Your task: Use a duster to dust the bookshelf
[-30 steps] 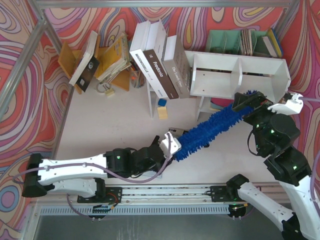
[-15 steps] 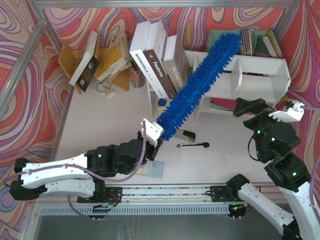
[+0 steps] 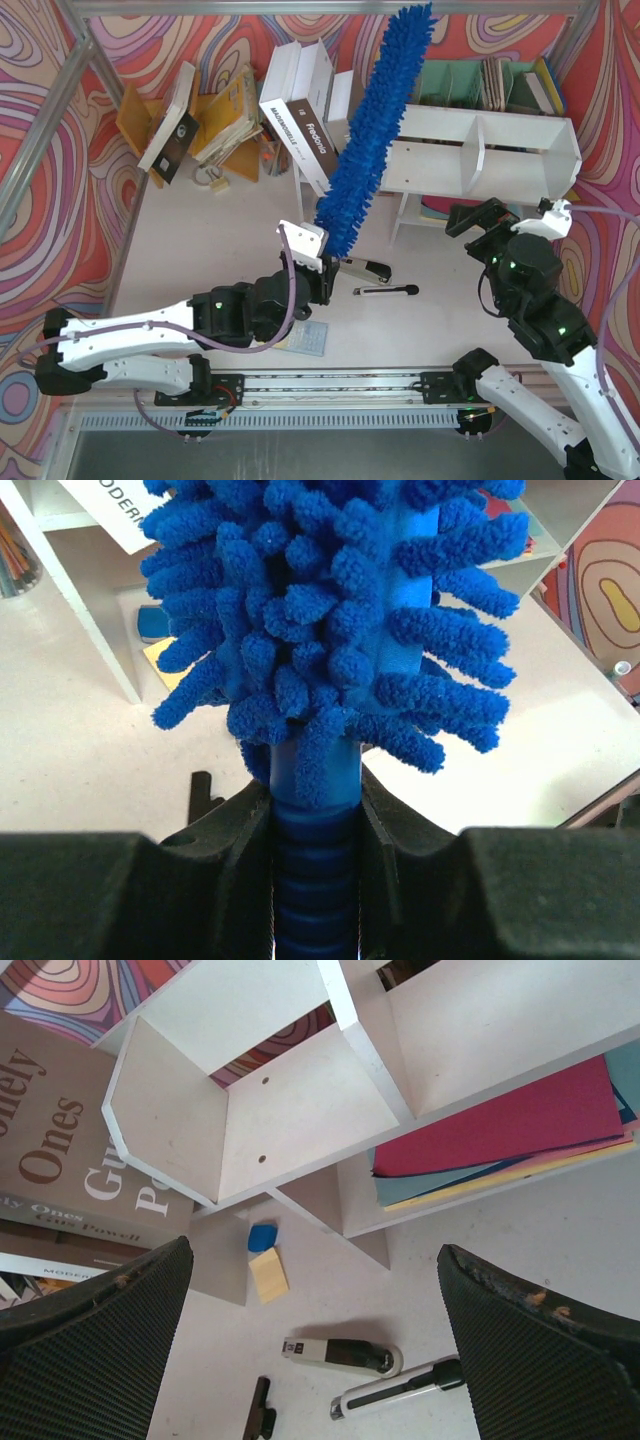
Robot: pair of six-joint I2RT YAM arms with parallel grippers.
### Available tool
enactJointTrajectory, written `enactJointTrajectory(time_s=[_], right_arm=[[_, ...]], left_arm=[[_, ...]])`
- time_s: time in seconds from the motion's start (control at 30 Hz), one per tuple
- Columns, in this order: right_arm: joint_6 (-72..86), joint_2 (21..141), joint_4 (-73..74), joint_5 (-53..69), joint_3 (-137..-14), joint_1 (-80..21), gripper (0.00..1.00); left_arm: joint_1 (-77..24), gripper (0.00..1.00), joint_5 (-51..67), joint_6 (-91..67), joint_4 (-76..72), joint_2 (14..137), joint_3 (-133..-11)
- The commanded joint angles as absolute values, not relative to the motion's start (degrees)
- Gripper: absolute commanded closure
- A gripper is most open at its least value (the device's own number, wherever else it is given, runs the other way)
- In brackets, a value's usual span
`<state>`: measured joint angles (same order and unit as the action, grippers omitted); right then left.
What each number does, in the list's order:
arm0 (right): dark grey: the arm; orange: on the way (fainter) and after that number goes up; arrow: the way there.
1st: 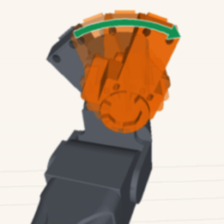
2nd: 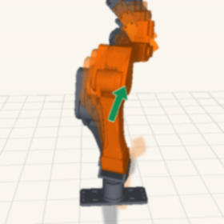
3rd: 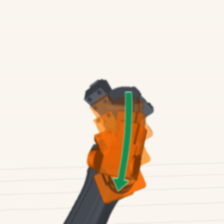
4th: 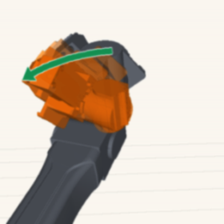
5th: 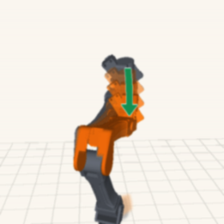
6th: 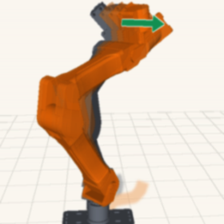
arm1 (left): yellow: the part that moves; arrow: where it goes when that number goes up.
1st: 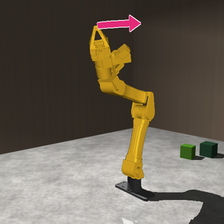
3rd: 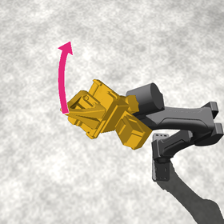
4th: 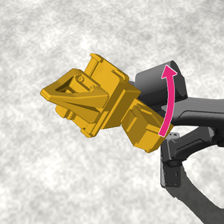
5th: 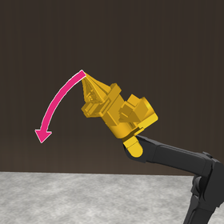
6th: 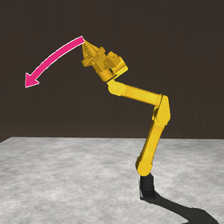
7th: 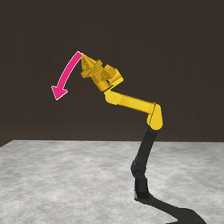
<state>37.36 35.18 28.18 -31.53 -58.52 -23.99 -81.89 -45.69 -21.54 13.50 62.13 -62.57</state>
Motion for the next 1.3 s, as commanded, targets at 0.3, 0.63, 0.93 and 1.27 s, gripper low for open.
enactJointTrajectory(time_s=[0.3,0.63,0.93,1.27], right_arm=[[40.06,34.43,29.24,-32.84,-57.26,-24.04,0.04],[41.27,33.36,30.24,-33.40,-57.03,-24.02,0.04],[42.57,32.98,30.69,-33.24,-56.15,-24.04,0.04],[42.80,32.33,30.79,-33.49,-55.33,-23.99,0.04]], left_arm=[[-81.71,1.00,-47.34,-30.11,10.55,68.15,-62.29],[-80.24,1.00,-43.25,-31.48,10.97,70.34,-62.36],[-79.12,1.00,-44.45,-26.58,7.81,67.93,-65.32],[-76.98,1.00,-42.67,-26.78,7.20,68.84,-65.90]])
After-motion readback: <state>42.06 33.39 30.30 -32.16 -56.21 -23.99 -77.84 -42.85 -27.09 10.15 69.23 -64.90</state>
